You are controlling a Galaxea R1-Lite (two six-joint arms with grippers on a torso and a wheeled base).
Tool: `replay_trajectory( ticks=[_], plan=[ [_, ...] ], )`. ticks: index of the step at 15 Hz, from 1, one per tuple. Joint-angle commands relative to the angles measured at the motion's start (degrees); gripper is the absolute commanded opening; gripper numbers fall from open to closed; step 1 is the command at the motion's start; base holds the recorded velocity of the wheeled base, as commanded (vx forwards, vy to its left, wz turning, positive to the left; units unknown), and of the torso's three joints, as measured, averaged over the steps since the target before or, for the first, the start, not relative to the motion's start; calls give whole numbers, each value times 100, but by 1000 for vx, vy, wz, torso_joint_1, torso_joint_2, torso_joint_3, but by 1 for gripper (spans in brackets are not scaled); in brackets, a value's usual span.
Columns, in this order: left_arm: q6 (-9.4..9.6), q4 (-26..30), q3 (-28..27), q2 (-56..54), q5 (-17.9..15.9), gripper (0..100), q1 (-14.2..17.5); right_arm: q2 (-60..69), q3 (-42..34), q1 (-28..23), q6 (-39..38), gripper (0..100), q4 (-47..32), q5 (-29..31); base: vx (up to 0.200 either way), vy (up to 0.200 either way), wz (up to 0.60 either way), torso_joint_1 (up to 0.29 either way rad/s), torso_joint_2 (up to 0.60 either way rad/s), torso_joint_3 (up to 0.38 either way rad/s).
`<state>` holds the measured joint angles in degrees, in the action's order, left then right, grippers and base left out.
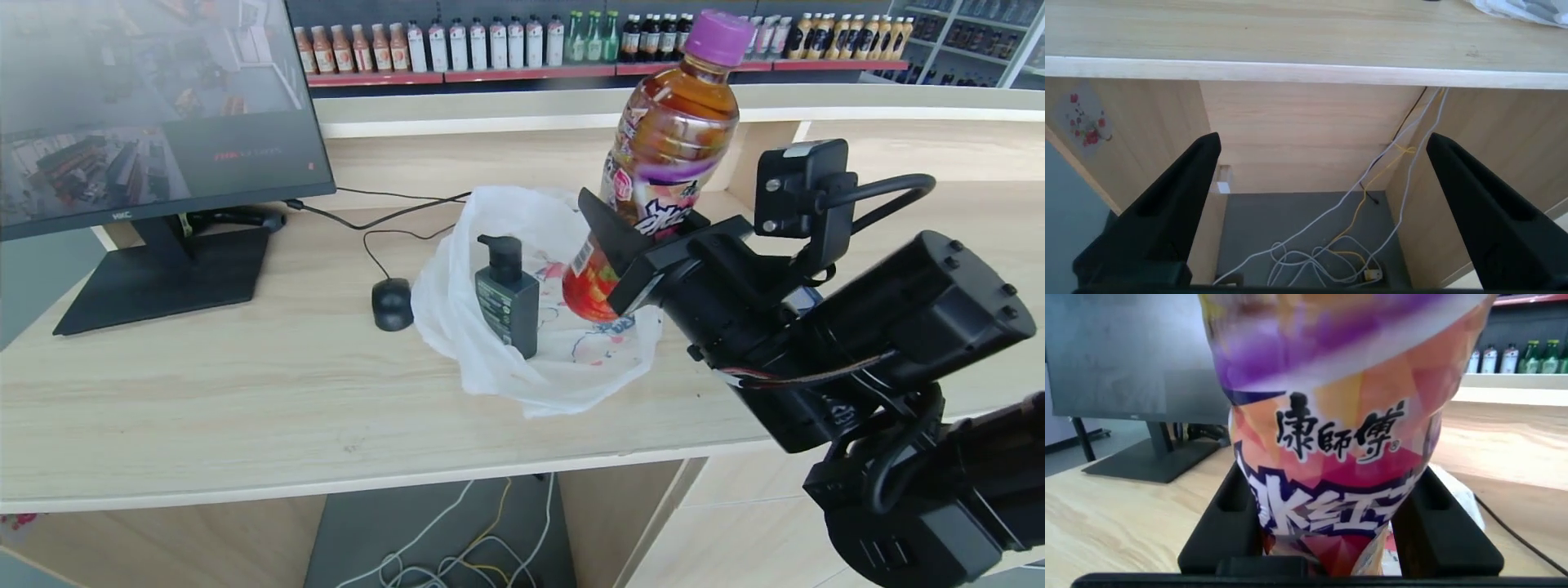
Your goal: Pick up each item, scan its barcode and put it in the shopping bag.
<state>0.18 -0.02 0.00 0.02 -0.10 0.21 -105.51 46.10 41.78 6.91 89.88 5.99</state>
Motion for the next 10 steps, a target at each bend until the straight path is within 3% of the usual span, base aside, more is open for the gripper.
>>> replay_trajectory(
  ticks=[1, 10],
  plan=[
    [-1, 2, 0, -2, 1, 100, -3, -13, -5, 129, 3, 0, 12, 8, 0, 0, 0, 0, 0, 0],
    [-1, 2, 0, -2, 1, 100, -3, -857, 434, 103, 21, 0, 12, 17, 0, 0, 0, 0, 0, 0]
  ],
)
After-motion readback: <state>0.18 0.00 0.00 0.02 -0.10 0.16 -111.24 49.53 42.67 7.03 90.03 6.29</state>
